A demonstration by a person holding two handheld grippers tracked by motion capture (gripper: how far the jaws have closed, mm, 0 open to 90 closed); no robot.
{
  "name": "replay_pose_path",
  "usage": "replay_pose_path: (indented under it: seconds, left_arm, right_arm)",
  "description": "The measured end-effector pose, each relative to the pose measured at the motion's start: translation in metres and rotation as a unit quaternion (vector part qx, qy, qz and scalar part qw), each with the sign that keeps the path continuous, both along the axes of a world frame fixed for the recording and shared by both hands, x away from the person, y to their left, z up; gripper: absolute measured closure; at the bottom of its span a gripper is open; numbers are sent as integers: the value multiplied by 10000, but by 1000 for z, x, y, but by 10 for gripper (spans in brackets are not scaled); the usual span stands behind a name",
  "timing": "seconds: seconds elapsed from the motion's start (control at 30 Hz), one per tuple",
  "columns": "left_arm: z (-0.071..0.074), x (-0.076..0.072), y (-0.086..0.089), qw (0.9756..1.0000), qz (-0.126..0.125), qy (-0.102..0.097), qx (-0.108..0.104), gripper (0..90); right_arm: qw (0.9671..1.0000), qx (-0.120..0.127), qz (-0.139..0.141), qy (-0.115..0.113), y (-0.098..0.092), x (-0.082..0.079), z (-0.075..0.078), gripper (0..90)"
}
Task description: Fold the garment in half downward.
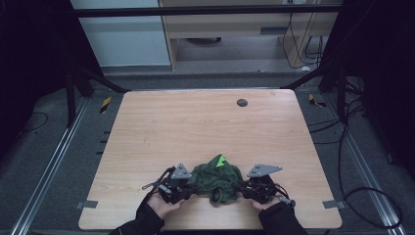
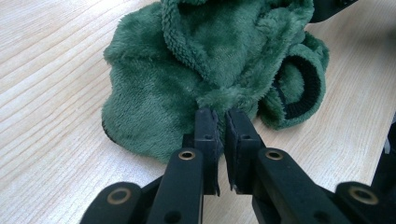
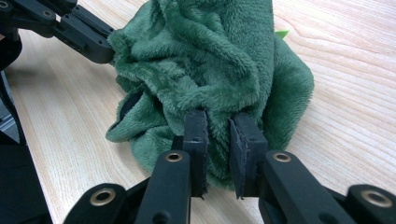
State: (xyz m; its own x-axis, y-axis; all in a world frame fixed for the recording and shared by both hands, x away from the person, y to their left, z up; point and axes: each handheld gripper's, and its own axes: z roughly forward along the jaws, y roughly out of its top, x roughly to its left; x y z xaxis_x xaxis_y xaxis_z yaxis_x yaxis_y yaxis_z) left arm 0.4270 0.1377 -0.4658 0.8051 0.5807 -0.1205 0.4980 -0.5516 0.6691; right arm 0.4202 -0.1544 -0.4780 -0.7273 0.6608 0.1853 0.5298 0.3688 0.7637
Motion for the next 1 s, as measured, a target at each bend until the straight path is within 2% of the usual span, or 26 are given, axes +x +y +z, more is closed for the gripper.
replay_pose_path:
  seconds: [0.1, 0.2, 0.4, 0.53, 0.67, 0.83, 0.87, 0.9, 1.0]
  left_arm:
    - [1, 0, 1, 10000, 0, -8, -19, 826]
    - [3, 0, 2, 9999, 14, -50, -107, 773]
    - [13, 2, 7, 9993, 137, -147, -300, 665]
    - [19, 4, 11, 9988, 227, -221, -379, 629]
    - [31, 12, 17, 9977, 385, -314, -459, 590]
    - [38, 25, 16, 9967, 512, -377, -496, 585]
    - [40, 32, 15, 9965, 546, -397, -494, 585]
    - [40, 32, 15, 9965, 546, -397, -494, 586]
    - [40, 45, 8, 9958, 645, -295, -577, 588]
  right_arm:
    - [10000, 31, -14, 16, 0, 0, 1, 744]
    - [9999, 75, -82, -36, -1, -1, 5, 687]
    - [9996, 193, -158, -156, -5, -2, 14, 656]
    - [9992, 265, -221, -226, -8, -1, 19, 649]
    - [9984, 329, -335, -308, -12, 3, 27, 643]
    - [9973, 454, -447, -370, -13, 11, 33, 646]
    - [9970, 492, -477, -361, -12, 16, 34, 647]
    - [9969, 492, -498, -357, -11, 19, 35, 647]
    - [9967, 483, -566, -329, -10, 28, 34, 648]
